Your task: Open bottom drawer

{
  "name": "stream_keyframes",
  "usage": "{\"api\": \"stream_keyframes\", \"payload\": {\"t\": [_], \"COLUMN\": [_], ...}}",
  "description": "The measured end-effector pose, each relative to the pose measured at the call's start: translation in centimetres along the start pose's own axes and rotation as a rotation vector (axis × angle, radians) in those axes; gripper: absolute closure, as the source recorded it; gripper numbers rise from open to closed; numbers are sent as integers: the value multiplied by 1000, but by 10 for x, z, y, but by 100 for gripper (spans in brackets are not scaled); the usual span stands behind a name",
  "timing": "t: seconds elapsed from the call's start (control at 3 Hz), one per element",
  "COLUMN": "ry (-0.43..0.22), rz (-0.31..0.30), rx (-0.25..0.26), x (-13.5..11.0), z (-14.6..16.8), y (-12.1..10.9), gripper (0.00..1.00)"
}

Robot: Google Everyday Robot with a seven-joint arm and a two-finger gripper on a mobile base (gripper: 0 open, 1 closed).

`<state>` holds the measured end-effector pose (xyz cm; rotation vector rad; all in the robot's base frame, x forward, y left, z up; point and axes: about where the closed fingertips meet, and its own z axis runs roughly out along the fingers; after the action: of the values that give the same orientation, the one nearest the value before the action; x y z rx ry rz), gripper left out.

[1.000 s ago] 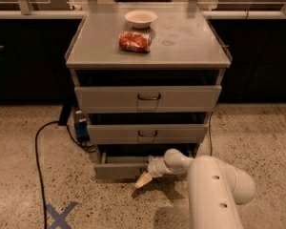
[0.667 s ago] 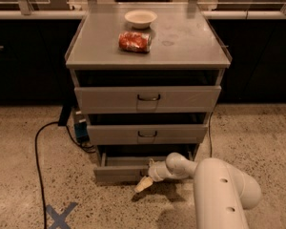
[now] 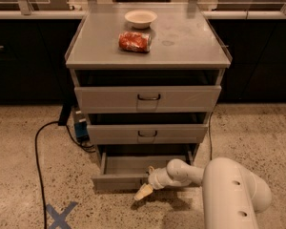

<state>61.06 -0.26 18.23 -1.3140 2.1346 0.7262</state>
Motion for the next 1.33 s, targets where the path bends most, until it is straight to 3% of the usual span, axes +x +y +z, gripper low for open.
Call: {"api": "stream_keyframes", "payload": {"t": [0.67, 1.0, 1.33], "ry": [-11, -22, -22], "rz": [16, 55, 55], "rx": [-37, -56, -56], "x": [5, 11, 11], "z": [-1, -9, -9], "y": [16, 42, 42], "gripper": [0, 0, 0]}}
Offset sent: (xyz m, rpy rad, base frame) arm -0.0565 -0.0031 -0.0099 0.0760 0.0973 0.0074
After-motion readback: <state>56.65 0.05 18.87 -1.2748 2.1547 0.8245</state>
